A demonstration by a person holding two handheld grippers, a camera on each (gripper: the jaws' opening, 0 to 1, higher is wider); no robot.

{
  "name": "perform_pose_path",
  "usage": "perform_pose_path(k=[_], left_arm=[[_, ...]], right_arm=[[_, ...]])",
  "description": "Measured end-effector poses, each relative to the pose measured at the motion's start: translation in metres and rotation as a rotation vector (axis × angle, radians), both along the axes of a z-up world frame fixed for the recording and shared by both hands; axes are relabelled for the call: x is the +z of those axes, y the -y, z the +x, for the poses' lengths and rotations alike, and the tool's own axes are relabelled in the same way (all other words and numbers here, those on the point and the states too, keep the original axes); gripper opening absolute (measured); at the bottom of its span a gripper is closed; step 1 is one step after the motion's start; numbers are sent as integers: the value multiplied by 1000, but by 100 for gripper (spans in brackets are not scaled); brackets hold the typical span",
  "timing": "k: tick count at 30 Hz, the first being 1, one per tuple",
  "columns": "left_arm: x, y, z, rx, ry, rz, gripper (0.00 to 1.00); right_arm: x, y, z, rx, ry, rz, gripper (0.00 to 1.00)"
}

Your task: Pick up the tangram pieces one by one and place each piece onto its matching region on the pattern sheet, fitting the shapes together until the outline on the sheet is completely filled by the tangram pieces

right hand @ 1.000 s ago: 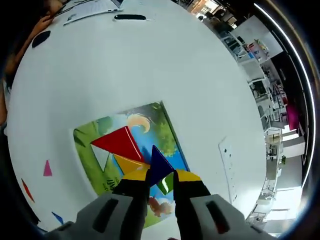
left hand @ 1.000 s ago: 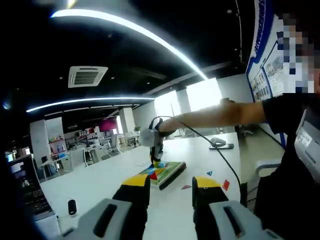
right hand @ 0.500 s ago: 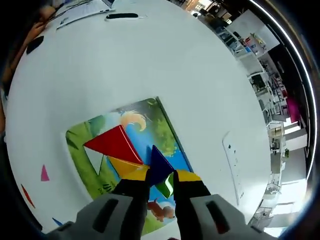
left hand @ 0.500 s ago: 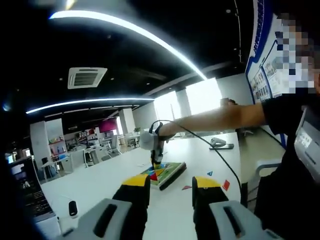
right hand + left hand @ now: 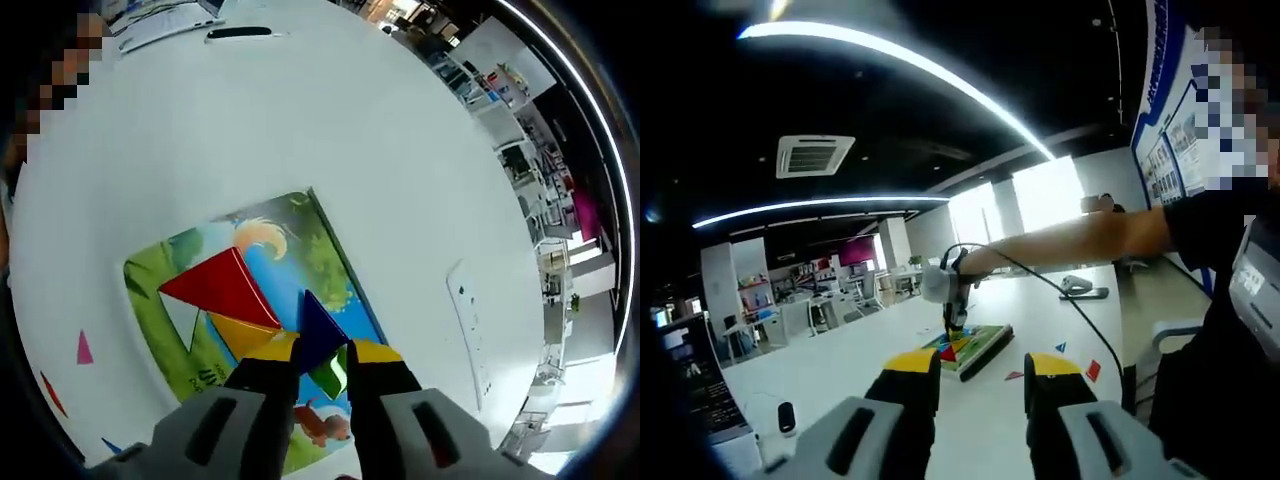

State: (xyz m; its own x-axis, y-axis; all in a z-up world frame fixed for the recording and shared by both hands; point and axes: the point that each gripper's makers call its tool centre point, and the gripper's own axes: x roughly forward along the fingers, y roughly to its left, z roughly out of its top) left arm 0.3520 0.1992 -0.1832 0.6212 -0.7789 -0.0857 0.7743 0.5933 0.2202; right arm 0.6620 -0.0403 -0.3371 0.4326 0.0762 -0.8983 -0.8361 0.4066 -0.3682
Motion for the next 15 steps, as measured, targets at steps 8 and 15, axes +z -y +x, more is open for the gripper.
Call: perform_pose_path(k=[8, 15], left_arm=[[0, -1, 0, 2, 1, -3, 35], [0, -2, 1, 5, 1, -3, 35]], right_arm=[[1, 2, 3, -11, 4, 0, 20], [1, 5, 1, -18, -6, -13, 20]])
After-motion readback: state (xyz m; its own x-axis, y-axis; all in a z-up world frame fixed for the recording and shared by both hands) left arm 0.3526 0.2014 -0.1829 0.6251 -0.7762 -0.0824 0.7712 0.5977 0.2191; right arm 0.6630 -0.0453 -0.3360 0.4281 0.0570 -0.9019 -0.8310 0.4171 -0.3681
